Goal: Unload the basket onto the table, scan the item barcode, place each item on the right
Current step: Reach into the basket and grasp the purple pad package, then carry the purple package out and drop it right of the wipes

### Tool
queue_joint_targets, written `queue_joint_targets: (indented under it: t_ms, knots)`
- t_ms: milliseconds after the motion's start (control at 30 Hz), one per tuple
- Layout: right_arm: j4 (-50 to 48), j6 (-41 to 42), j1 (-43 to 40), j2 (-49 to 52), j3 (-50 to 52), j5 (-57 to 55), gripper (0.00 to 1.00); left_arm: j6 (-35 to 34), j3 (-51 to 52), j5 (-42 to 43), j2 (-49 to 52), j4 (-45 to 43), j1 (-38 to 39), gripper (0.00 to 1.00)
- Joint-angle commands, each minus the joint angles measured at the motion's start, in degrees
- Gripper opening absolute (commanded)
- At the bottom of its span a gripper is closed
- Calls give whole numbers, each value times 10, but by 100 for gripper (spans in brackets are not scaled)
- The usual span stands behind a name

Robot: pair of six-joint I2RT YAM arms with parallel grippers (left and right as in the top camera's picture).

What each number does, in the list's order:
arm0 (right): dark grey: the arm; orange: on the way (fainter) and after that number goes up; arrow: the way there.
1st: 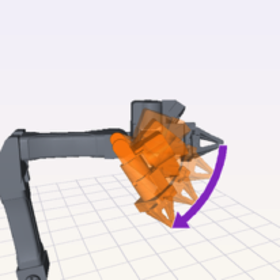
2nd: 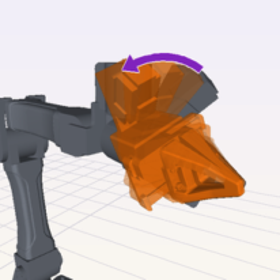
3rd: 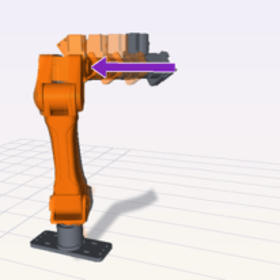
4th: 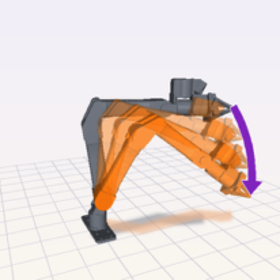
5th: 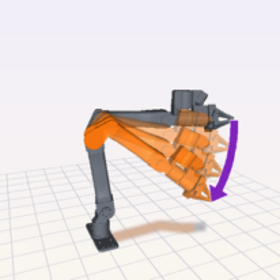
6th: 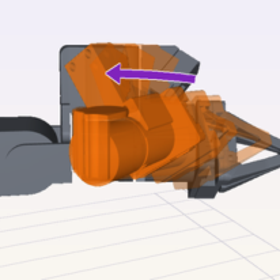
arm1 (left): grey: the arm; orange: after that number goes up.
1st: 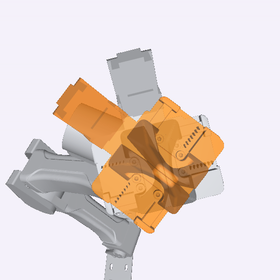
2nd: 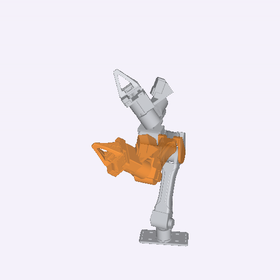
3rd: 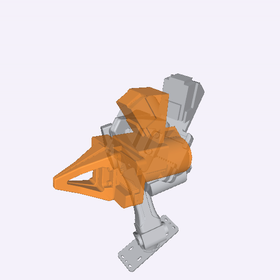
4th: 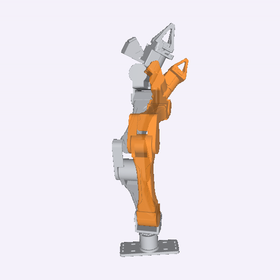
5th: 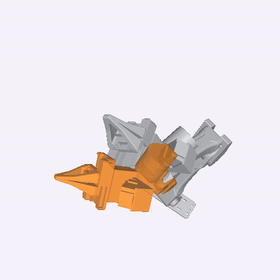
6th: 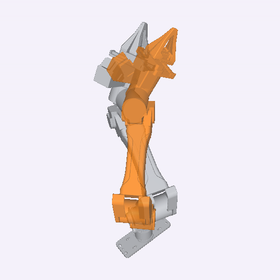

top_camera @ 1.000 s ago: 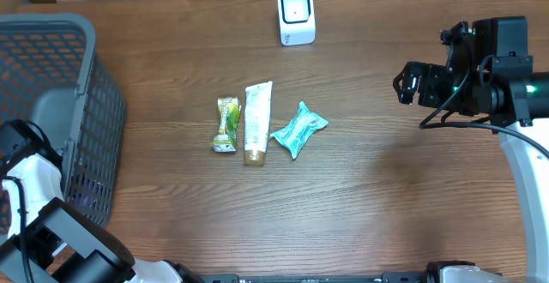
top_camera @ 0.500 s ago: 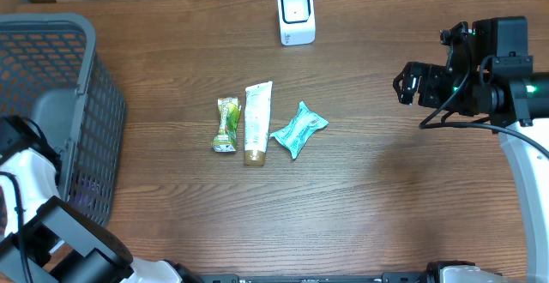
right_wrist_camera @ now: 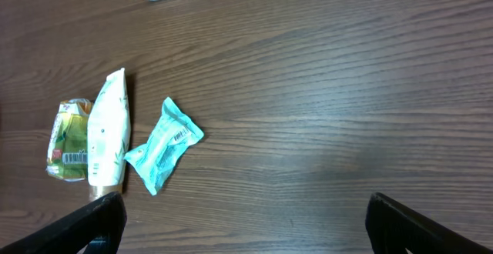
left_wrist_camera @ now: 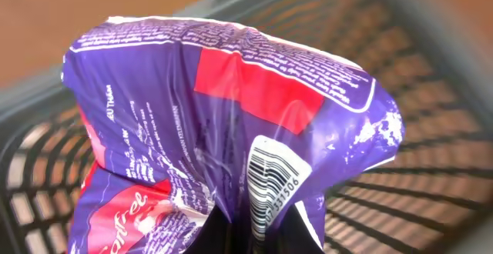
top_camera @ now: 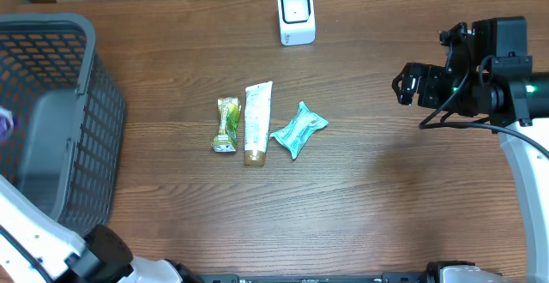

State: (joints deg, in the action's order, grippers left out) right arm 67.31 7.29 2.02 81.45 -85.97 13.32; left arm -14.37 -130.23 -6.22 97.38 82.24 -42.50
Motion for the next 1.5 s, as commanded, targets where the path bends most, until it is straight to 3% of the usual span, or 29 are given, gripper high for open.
queue_joint_targets:
  t_ms: [0,67,167,233,267,500,600,767,1000,1167,1200,1233,1267,1300,1367,1467]
  knots:
    - [-1,2,2,1,2,5,100,64,-110,101,-19,25,66,4]
    - [-1,2,2,1,2,5,100,70,-128,105,-25,38,115,4]
    - [-1,2,2,1,2,5,100,80,-120,106,-25,74,270,4]
    - [-2,2,2,1,2,5,100,80,-109,106,-19,78,327,4]
    - [-5,3,2,1,2,5,99,72,-84,107,-6,72,398,4]
    - [-29,46,-33,1,-10,-2,99,35,6,107,73,1,561,4]
    - [-22,63,-100,-1,-27,3,100,35,12,107,155,-45,644,4]
    - [-5,64,-151,0,-27,9,100,35,12,99,245,-96,726,4]
    - [2,62,-160,0,-25,0,100,31,12,108,344,-141,821,4]
    - [3,63,-160,0,-25,-4,100,-87,12,110,373,-163,859,4]
    - [5,63,-160,0,-25,-4,100,-93,12,110,373,-167,861,14]
    - [7,63,-160,0,-25,-4,100,-93,12,110,373,-172,862,46]
    - [9,63,-160,0,-25,-4,100,-92,12,110,373,-173,862,61]
    - [10,63,-160,0,-25,-4,100,-92,12,110,373,-171,862,63]
    - [13,63,-160,0,-25,-4,100,-92,12,110,373,-166,857,77]
    - [17,63,-160,0,-25,-4,100,-92,1,109,367,-157,842,82]
